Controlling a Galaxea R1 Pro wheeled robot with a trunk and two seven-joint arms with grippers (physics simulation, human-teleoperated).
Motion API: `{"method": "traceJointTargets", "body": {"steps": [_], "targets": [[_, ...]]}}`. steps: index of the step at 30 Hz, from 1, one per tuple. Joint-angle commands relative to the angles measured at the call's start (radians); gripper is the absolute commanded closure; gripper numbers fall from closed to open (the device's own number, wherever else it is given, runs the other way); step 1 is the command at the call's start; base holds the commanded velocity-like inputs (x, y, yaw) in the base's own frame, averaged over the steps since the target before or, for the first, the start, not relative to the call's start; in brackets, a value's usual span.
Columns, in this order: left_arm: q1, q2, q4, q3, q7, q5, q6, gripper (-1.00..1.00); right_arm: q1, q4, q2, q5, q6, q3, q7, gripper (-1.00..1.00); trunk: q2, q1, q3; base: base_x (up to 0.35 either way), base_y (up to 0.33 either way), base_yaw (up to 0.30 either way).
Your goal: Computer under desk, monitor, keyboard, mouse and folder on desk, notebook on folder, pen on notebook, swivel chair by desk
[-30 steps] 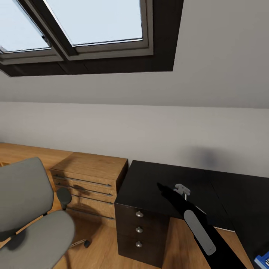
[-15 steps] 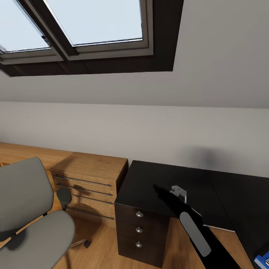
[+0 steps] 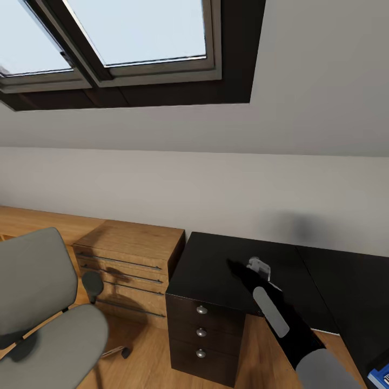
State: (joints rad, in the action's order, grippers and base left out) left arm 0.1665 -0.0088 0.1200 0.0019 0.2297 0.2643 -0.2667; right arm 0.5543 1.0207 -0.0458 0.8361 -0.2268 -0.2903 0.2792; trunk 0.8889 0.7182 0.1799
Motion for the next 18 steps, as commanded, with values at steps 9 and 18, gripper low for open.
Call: {"method": "traceJointTargets", "body": {"steps": [9,18], "targets": [[0.001,0.0,0.0,0.0,0.002,0.004,-0.005,-1.0,0.243,-0.336,0.0,-0.022,0.003,-0.005,0.07,-1.0,0.001,0.0,0.002,0.0,0.0,0.0],[0.001,-0.003,0.0,0.0,0.001,0.003,-0.006,-1.0,0.326,-0.567,0.0,-0.077,0.007,-0.01,0.087,-1.0,0.001,0.0,0.002,0.0,0.0,0.0]]}}
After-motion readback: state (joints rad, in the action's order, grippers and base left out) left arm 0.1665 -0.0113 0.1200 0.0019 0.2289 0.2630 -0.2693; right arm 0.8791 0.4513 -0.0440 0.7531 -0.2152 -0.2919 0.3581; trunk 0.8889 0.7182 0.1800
